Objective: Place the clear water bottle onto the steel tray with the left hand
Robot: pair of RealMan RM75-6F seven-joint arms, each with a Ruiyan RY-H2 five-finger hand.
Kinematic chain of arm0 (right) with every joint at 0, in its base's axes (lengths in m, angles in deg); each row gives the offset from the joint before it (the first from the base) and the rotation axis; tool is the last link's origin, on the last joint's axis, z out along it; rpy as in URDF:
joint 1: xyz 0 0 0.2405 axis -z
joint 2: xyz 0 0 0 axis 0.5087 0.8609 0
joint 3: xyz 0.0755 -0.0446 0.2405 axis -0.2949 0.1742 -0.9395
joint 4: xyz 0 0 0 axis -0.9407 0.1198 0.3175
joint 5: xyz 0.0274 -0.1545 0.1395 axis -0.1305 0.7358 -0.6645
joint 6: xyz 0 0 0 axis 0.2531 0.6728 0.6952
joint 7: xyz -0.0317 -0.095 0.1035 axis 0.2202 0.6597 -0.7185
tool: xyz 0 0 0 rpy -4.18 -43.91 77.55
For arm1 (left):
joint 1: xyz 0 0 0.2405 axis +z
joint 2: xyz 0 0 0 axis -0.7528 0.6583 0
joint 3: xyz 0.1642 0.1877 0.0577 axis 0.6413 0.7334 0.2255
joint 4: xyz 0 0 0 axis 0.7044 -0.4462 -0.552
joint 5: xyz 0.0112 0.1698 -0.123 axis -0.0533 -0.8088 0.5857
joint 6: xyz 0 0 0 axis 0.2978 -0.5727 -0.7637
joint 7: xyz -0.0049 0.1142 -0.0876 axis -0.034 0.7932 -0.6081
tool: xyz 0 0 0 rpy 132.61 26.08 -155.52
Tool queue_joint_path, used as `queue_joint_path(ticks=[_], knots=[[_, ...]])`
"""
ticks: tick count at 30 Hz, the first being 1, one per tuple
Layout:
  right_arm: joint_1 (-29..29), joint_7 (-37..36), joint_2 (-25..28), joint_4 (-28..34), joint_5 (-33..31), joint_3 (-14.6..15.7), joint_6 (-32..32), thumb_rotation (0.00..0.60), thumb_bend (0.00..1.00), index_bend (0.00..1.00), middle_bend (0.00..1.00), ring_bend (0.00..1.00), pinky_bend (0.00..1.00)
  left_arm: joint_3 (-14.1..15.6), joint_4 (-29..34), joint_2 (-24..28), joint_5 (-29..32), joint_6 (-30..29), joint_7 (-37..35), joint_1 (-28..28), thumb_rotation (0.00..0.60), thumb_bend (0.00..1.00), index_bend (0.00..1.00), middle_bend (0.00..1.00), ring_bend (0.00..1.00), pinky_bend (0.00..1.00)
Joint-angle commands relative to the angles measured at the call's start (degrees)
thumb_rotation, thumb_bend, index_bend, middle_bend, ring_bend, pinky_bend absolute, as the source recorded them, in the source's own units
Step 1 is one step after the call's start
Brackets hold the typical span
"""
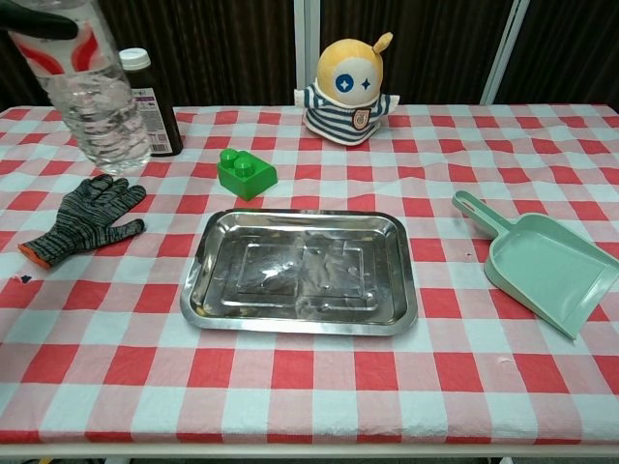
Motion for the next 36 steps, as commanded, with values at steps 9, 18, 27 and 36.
queue_joint_path(ticks=[9, 18, 27, 36], knots=[[-0.1, 0.0, 0.0, 0.2, 0.4, 0.3, 0.1, 0.6, 0.12, 0.0, 0.0, 0.0, 0.0, 1.3, 1.4, -2.0, -0.2, -1.8, 0.7, 0.4, 0.6, 0.25, 0.58, 0.64, 0.51, 0.56], [0.0, -0.1, 0.2, 0.4, 0.2, 0.1, -0.2, 0.6, 0.12, 0.0, 0.0, 0.0, 0.0, 2.9, -4.3, -16.9, -0.7, -0.2, 3.7, -4.7, 0.6, 0.25, 0.57, 0.64, 0.51, 0.56], [0.0, -0.7, 0.4, 0.2, -0.3, -0.3, -0.1, 0.6, 0.12, 0.0, 0.0, 0.0, 0.0, 6.2, -14.2, -28.9, -7.0, -4.1, 6.7, -6.3, 0.6, 0.25, 0.57, 0.64, 0.51, 0.55], [0.0, -1.5, 0.6, 0.0, -0.3, -0.2, 0.1, 0.6, 0.12, 0.0, 0.0, 0.0, 0.0, 9.1, -21.3, -32.3, -11.4, -5.0, 5.6, -6.3, 0.6, 0.25, 0.57, 0.64, 0.51, 0.55]])
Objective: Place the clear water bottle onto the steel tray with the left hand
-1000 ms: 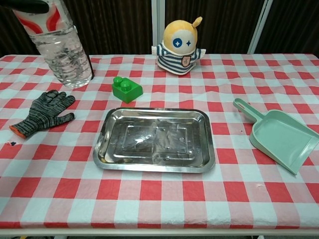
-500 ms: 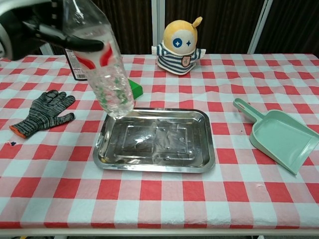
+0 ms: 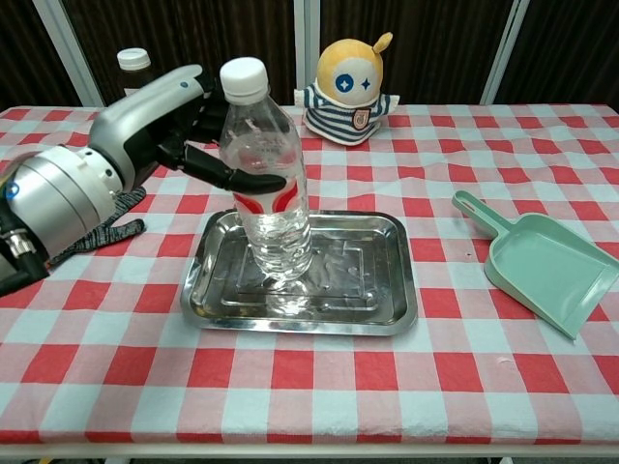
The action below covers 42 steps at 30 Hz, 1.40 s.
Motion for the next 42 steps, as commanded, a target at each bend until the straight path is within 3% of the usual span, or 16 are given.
queue_joint_path(ticks=[1, 12, 19, 24, 34, 42], knots=[[0.0, 0.0, 0.0, 0.0, -0.1, 0.0, 0.1, 0.6, 0.12, 0.0, 0.0, 0.0, 0.0, 1.3, -1.8, -0.7, -0.8, 0.2, -1.0, 0.1, 0.6, 0.25, 0.57, 0.64, 0.51, 0.55], [-0.1, 0.5, -0.1, 0.0, -0.5, -0.3, 0.2, 0.6, 0.12, 0.0, 0.0, 0.0, 0.0, 1.2, -2.9, -0.4, 0.2, 2.5, -4.5, 0.1, 0.6, 0.23, 0.53, 0.61, 0.49, 0.54], [-0.1, 0.7, -0.2, 0.0, -0.5, -0.2, 0.3, 0.6, 0.12, 0.0, 0.0, 0.0, 0.0, 1.1, -1.8, 0.8, -0.7, 3.1, -7.5, 0.0, 0.6, 0.03, 0.28, 0.39, 0.32, 0.38], [-0.1, 0.8, -0.2, 0.0, -0.7, -0.3, 0.5, 0.6, 0.12, 0.0, 0.0, 0.0, 0.0, 0.2, 0.0, 1.6, -1.1, 2.0, -8.7, 0.2, 0.6, 0.0, 0.21, 0.29, 0.22, 0.28], [0.0, 0.6, -0.1, 0.1, -0.3, -0.2, 0.0, 0.6, 0.12, 0.0, 0.0, 0.0, 0.0, -3.9, 12.6, 9.0, -0.5, 0.7, -3.9, -0.2, 0.6, 0.0, 0.2, 0.29, 0.21, 0.26], [0.3, 0.4, 0.0, 0.2, 0.2, 0.0, -0.7, 0.6, 0.12, 0.0, 0.0, 0.0, 0.0, -10.6, 22.0, 18.4, 4.9, 0.1, 0.9, -0.1, 0.6, 0.0, 0.2, 0.29, 0.21, 0.26]])
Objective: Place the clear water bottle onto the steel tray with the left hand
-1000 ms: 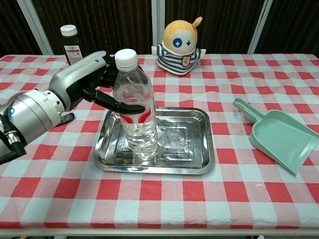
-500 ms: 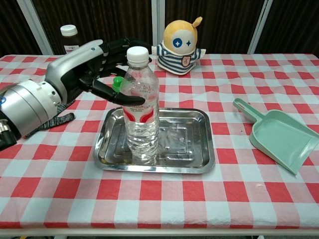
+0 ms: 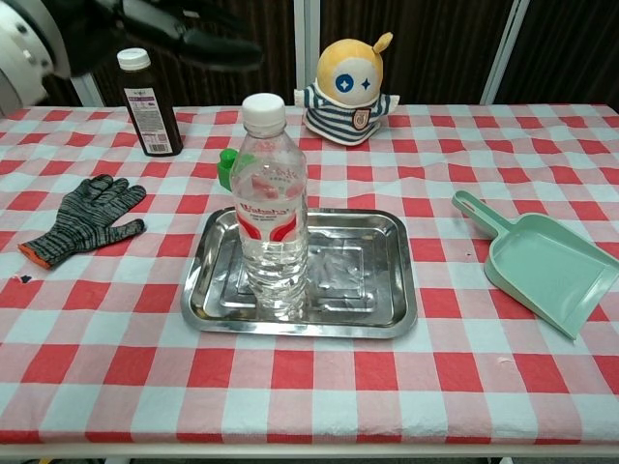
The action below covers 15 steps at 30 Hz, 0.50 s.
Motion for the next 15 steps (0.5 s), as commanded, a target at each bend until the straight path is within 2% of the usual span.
queue_joint_path(ticks=[1, 3, 5, 10, 15], knots=[[0.0, 0.0, 0.0, 0.0, 0.1, 0.0, 0.0, 0.6, 0.12, 0.0, 0.0, 0.0, 0.0, -3.7, 2.5, 4.3, 3.3, -0.8, 3.0, 0.1, 0.6, 0.0, 0.2, 0.29, 0.21, 0.26], [0.0, 0.1, 0.0, 0.1, 0.1, 0.0, -0.1, 0.6, 0.12, 0.0, 0.0, 0.0, 0.0, -4.5, 0.9, 5.8, 3.0, -1.8, 4.8, 0.2, 0.6, 0.0, 0.2, 0.29, 0.21, 0.26], [0.0, 0.2, 0.1, 0.2, 0.1, 0.0, -0.2, 0.6, 0.12, 0.0, 0.0, 0.0, 0.0, -4.2, -3.5, 7.2, 0.5, -3.6, 7.1, 0.6, 0.6, 0.02, 0.21, 0.3, 0.21, 0.27], [0.0, 0.3, 0.0, 0.1, 0.0, 0.0, 0.0, 0.6, 0.12, 0.0, 0.0, 0.0, 0.0, -1.6, -17.0, 10.2, -4.0, -8.5, 8.3, 3.7, 0.6, 0.13, 0.26, 0.32, 0.21, 0.27], [-0.2, 0.8, -0.2, -0.1, 0.0, 0.0, 0.3, 0.6, 0.12, 0.0, 0.0, 0.0, 0.0, 1.6, -24.6, 13.9, -5.3, -11.3, 10.8, 7.4, 0.6, 0.18, 0.28, 0.32, 0.21, 0.27]])
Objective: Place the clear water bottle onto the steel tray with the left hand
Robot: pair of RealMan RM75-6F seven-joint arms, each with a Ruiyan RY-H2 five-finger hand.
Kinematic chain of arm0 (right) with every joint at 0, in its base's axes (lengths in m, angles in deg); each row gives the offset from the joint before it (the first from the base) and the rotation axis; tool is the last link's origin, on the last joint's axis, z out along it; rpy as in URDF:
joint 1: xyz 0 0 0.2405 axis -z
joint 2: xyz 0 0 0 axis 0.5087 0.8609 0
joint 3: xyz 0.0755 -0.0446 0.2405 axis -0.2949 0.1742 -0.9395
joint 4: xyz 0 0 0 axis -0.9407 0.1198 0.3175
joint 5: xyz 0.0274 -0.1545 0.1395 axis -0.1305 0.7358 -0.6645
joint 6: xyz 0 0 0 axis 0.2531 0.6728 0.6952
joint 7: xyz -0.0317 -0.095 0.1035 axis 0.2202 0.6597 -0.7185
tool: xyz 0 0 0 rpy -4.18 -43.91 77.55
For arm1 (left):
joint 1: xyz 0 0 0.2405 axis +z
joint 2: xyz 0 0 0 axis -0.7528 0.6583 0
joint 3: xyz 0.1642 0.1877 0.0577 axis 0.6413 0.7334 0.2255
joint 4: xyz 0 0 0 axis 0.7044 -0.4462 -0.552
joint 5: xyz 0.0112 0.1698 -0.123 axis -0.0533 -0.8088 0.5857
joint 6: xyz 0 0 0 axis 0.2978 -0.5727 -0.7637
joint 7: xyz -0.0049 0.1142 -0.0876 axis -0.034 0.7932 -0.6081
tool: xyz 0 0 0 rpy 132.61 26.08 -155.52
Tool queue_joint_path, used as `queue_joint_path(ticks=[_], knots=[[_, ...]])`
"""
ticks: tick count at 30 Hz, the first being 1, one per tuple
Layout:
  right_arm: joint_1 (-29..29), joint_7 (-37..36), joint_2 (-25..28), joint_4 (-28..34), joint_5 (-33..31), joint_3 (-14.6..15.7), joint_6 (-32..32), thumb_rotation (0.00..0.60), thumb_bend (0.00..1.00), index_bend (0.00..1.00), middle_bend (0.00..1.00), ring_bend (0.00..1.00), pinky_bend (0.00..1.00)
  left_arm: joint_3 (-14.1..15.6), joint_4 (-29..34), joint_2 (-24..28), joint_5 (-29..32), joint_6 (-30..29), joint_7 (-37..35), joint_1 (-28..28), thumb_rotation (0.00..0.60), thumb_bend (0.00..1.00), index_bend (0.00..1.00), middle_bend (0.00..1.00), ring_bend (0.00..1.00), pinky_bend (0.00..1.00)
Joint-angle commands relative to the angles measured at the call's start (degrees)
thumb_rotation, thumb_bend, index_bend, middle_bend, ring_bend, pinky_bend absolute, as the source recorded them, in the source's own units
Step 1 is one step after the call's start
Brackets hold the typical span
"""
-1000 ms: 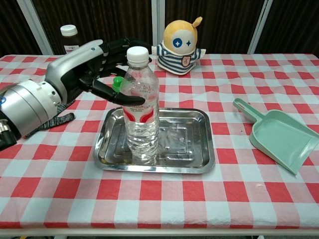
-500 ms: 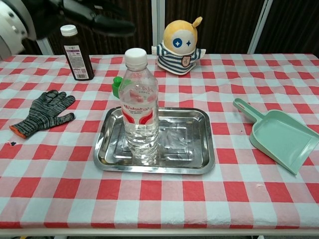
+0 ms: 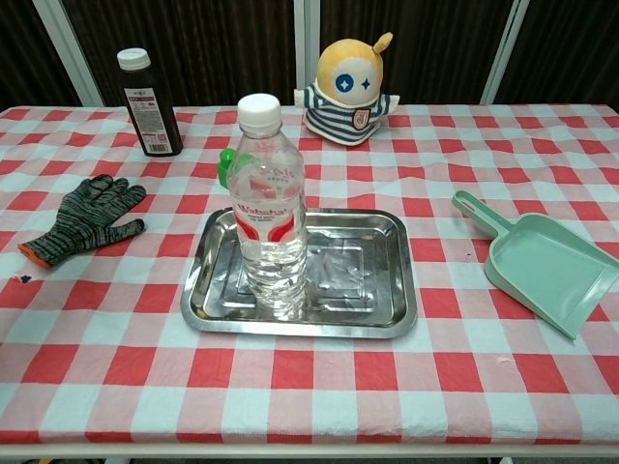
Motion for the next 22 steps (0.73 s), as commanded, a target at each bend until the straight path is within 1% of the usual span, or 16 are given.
queue_joint_path(ticks=[1, 4, 7, 8, 10, 14, 17, 22], knots=[[-0.1, 0.3, -0.2, 0.0, 0.1, 0.1, 0.1, 0.6, 0.12, 0.0, 0.0, 0.0, 0.0, 4.5, -7.0, 5.0, -2.8, -2.8, 3.9, 4.5, 0.6, 0.17, 0.28, 0.32, 0.21, 0.27], [0.0, 0.6, -0.2, 0.1, 0.2, 0.1, -0.1, 0.6, 0.12, 0.0, 0.0, 0.0, 0.0, 8.6, -6.4, 8.8, -3.9, -3.4, 7.8, 8.1, 0.6, 0.14, 0.29, 0.27, 0.21, 0.27], [0.0, 0.6, 0.2, 0.4, 0.6, 0.3, -0.4, 0.6, 0.12, 0.0, 0.0, 0.0, 0.0, 12.2, -2.9, 11.7, -3.9, -5.9, 10.4, 13.0, 0.6, 0.11, 0.29, 0.25, 0.21, 0.25], [0.1, 0.6, 0.3, 0.5, 0.6, 0.3, -0.5, 0.6, 0.12, 0.0, 0.0, 0.0, 0.0, 13.0, -1.9, 12.2, -3.7, -6.6, 10.7, 14.2, 0.6, 0.1, 0.29, 0.25, 0.2, 0.25], [0.1, 0.8, 0.4, 0.8, 0.7, 0.2, -0.8, 0.6, 0.12, 0.0, 0.0, 0.0, 0.0, 13.8, 0.2, 12.6, -2.7, -7.8, 11.9, 16.1, 0.6, 0.09, 0.29, 0.25, 0.2, 0.24], [0.1, 1.1, 0.3, 0.7, 0.9, 0.3, -0.9, 0.6, 0.12, 0.0, 0.0, 0.0, 0.0, 15.2, 1.9, 13.2, -2.3, -10.7, 13.0, 19.4, 0.6, 0.08, 0.29, 0.25, 0.2, 0.24], [0.1, 1.2, 0.2, 0.5, 0.9, 0.4, -0.9, 0.6, 0.12, 0.0, 0.0, 0.0, 0.0, 16.2, 2.4, 13.6, -2.3, -11.7, 12.8, 21.2, 0.6, 0.07, 0.29, 0.26, 0.2, 0.24], [0.1, 1.5, 0.1, 0.7, 0.9, 0.3, -1.0, 0.6, 0.12, 0.0, 0.0, 0.0, 0.0, 16.9, 1.9, 13.3, -2.0, -12.0, 11.5, 22.7, 0.6, 0.07, 0.29, 0.26, 0.2, 0.24]])
